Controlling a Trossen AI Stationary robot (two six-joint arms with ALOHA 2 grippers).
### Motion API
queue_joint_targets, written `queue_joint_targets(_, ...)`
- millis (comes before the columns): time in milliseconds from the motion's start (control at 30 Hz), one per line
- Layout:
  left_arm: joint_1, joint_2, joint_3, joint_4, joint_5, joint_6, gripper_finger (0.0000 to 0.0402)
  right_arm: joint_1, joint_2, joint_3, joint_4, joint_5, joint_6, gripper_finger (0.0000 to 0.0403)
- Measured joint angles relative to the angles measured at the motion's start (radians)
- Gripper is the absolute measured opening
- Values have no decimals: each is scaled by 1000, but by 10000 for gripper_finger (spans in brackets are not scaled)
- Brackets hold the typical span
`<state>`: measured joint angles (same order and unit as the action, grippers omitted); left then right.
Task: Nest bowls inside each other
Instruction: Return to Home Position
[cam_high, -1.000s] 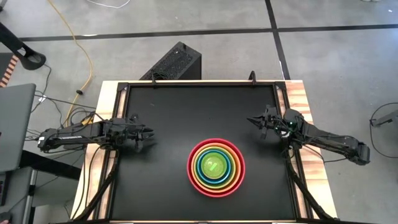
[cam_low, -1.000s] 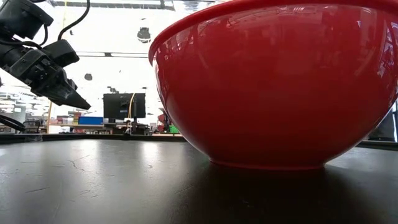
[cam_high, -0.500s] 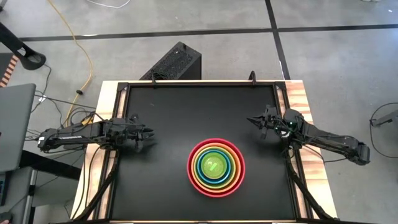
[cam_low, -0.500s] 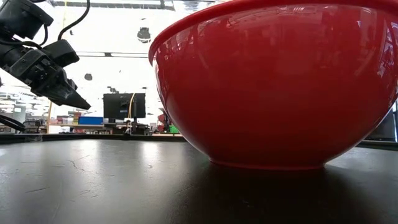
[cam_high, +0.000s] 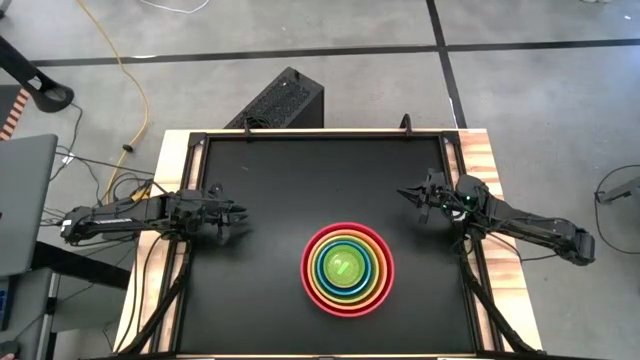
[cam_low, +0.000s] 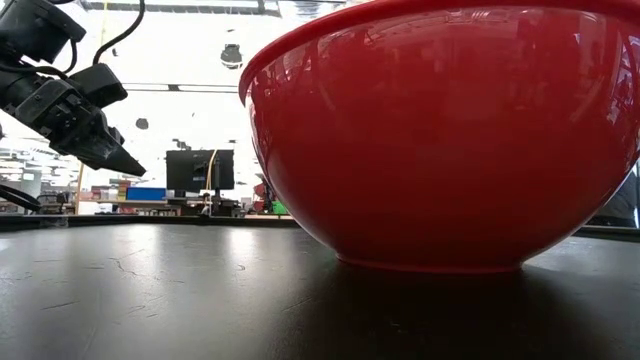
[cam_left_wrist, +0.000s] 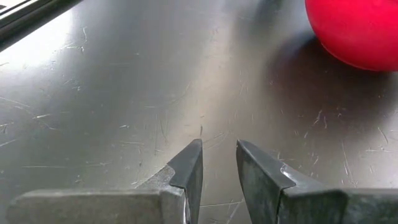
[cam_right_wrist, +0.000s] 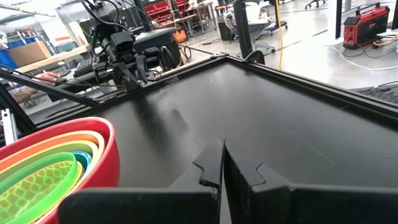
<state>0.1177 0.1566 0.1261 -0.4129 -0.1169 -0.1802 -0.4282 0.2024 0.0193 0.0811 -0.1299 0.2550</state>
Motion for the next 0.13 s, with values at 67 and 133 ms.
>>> queue_joint_targets(67,0,0,0,0,0,0,87,0,0,0,0,0,0,32)
queue_joint_targets(133,0,0,0,0,0,0,87,0,0,0,0,0,0,32)
